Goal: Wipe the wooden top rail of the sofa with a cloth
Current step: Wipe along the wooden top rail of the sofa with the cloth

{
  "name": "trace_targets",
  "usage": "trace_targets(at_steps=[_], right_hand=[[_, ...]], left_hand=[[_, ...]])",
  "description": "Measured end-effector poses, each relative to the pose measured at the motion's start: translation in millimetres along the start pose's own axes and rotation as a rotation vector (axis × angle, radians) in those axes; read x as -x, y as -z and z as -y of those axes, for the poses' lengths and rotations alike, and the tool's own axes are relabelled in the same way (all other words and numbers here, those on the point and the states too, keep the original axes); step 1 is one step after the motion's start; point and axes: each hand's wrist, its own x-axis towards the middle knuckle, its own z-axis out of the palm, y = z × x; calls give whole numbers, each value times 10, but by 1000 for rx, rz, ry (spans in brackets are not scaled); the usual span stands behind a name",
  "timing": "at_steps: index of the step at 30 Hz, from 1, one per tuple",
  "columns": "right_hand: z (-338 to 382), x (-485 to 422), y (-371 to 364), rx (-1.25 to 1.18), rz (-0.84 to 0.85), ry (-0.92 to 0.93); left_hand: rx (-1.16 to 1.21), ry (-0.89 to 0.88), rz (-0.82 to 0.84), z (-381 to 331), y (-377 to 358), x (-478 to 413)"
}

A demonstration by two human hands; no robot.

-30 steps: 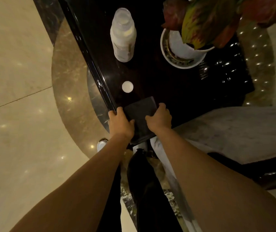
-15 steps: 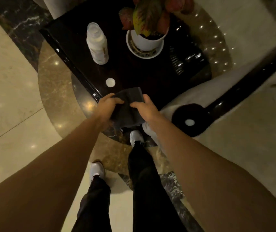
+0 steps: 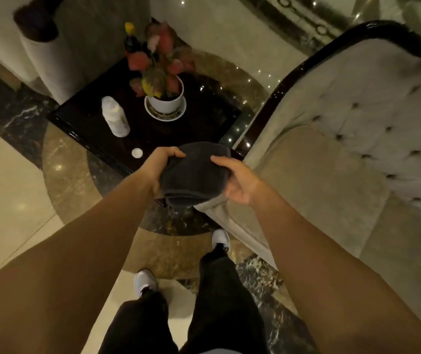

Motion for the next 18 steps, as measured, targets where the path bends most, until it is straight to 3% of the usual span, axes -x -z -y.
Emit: trace_targets(at_steps=[3,6,9,15,18], right_hand=[[181,-116,262,179,-182,67],[278,-307,500,639,-319,184],[386,-487,728,925,-324,358],[581,-815,1100,1162,-261,532],[499,-934,1159,1572,-361,677]], left_hand=[[-50,-19,-111,70,-229,-187],[-353,-254,-314,233,-454,-491],[-536,-462,-543,363,-803,-717],[-465,-521,-732,458,-1206,-1131],[-479,-464,-786,595,-1125,-1306]])
